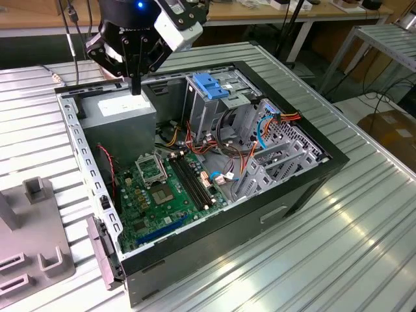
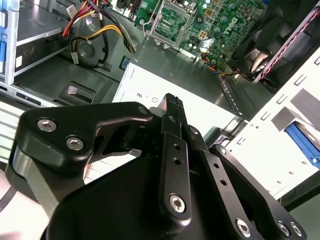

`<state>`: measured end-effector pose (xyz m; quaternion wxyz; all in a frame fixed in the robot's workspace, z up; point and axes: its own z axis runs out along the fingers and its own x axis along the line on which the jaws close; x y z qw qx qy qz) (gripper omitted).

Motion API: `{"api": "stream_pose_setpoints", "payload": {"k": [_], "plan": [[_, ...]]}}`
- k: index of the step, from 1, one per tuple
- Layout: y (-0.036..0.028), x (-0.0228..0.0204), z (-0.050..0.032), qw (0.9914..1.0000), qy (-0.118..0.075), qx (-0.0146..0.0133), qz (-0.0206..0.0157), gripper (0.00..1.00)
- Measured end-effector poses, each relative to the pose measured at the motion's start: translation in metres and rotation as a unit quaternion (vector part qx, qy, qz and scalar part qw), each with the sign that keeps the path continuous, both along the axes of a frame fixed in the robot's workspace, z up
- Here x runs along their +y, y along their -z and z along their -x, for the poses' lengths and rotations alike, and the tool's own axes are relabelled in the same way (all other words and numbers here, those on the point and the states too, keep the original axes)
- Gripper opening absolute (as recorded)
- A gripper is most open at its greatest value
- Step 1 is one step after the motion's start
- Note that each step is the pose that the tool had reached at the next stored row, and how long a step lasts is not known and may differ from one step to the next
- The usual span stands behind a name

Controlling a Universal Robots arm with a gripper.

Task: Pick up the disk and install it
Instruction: 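Reach for the disk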

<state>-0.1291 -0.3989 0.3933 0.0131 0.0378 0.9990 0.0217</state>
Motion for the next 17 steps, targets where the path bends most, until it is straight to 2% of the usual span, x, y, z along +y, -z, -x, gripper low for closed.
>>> {"api": "stream_pose_setpoints", "payload": {"k": [17], "plan": [[0.0000, 0.0000, 0.0037, 1.00000, 0.000, 0.0000, 0.0000, 0.11]]}}
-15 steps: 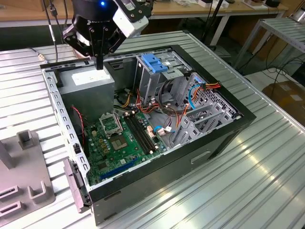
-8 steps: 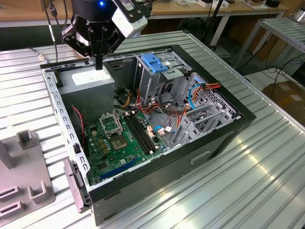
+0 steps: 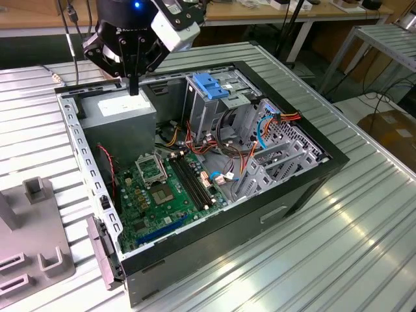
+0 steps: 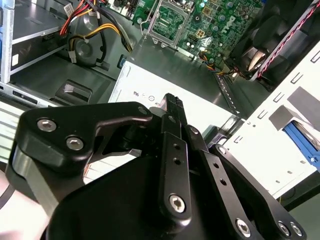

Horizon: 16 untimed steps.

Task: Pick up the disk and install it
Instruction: 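Reach for the disk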

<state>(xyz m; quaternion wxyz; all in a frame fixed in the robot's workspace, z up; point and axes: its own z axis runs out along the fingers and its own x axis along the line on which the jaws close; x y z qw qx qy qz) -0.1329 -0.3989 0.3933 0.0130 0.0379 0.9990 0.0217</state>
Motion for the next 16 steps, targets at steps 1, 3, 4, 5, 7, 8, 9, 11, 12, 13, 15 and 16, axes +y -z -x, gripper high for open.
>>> {"api": "stream_pose_setpoints", "payload": {"k": [1, 3, 4, 5, 7, 8, 9, 11, 12, 13, 15, 16], "plan": [[0.0000, 0.0000, 0.0003, 1.00000, 0.000, 0.0000, 0.0000, 0.11], [0.0000, 0.0000, 0.0009, 1.00000, 0.000, 0.0000, 0.0000, 0.11], [0.0000, 0.0000, 0.0012, 1.00000, 0.000, 0.0000, 0.0000, 0.11], [0.0000, 0.0000, 0.0014, 1.00000, 0.000, 0.0000, 0.0000, 0.11], [0.0000, 0.0000, 0.0020, 1.00000, 0.000, 0.0000, 0.0000, 0.11], [0.0000, 0.0000, 0.0022, 1.00000, 0.000, 0.0000, 0.0000, 0.11], [0.0000, 0.0000, 0.0028, 1.00000, 0.000, 0.0000, 0.0000, 0.11], [0.0000, 0.0000, 0.0032, 1.00000, 0.000, 0.0000, 0.0000, 0.11], [0.0000, 0.0000, 0.0035, 1.00000, 0.000, 0.0000, 0.0000, 0.11], [0.0000, 0.0000, 0.0038, 1.00000, 0.000, 0.0000, 0.0000, 0.11], [0.0000, 0.0000, 0.0043, 1.00000, 0.000, 0.0000, 0.0000, 0.11], [0.0000, 0.0000, 0.0045, 1.00000, 0.000, 0.0000, 0.0000, 0.11]]}}
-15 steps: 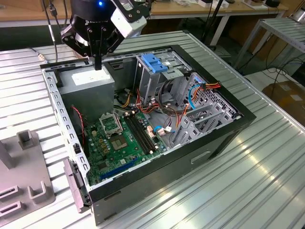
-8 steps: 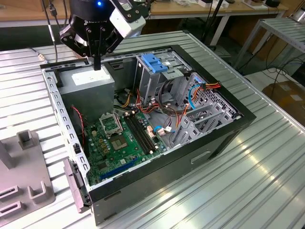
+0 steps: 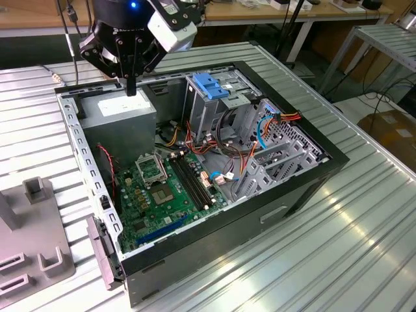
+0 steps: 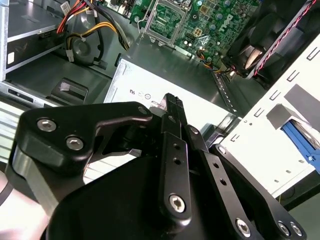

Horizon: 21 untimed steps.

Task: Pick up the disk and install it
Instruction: 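Reach for the disk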

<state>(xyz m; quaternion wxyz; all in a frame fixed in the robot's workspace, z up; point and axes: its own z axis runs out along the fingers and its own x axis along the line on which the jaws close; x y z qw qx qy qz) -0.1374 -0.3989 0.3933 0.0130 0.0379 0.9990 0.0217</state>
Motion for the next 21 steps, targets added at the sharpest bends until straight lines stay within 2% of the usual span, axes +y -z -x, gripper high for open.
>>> {"api": "stream_pose_setpoints", "payload": {"k": [21], "plan": [[0.0000, 0.0000, 0.0073, 1.00000, 0.000, 0.0000, 0.0000, 0.11]]}}
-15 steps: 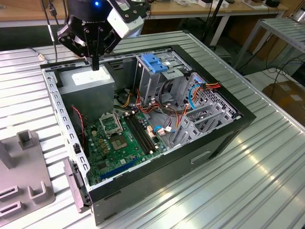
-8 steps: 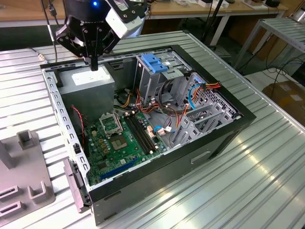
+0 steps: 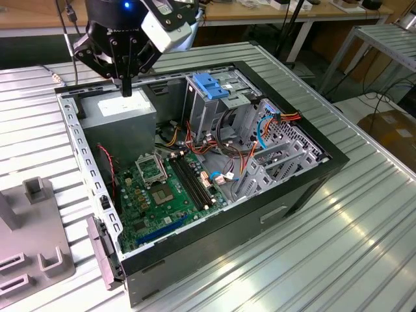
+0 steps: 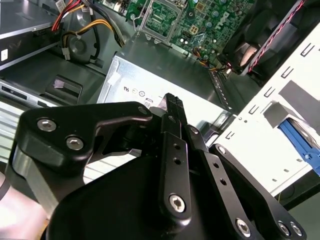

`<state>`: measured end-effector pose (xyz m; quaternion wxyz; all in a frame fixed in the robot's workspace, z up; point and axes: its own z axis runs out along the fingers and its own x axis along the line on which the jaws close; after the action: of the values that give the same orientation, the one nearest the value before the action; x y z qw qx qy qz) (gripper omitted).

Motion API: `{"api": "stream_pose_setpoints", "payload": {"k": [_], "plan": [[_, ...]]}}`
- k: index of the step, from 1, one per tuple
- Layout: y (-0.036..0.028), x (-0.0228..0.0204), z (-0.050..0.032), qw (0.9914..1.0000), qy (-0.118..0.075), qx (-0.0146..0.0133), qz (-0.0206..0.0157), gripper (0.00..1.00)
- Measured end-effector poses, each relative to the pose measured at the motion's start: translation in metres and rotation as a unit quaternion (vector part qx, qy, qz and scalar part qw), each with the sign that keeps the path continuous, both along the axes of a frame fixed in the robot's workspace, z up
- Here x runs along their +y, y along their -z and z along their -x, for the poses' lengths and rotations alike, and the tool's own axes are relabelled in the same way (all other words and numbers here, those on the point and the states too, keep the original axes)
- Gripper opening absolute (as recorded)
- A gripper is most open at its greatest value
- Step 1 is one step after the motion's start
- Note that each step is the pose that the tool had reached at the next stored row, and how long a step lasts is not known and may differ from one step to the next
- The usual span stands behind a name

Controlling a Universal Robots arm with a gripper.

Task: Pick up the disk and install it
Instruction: 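Reach for the disk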

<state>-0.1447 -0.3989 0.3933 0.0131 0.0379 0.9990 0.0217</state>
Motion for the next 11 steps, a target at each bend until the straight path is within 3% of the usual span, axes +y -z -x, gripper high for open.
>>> {"api": "stream_pose_setpoints", "payload": {"k": [11], "plan": [[0.0000, 0.0000, 0.0045, 1.00000, 0.000, 0.0000, 0.0000, 0.11]]}}
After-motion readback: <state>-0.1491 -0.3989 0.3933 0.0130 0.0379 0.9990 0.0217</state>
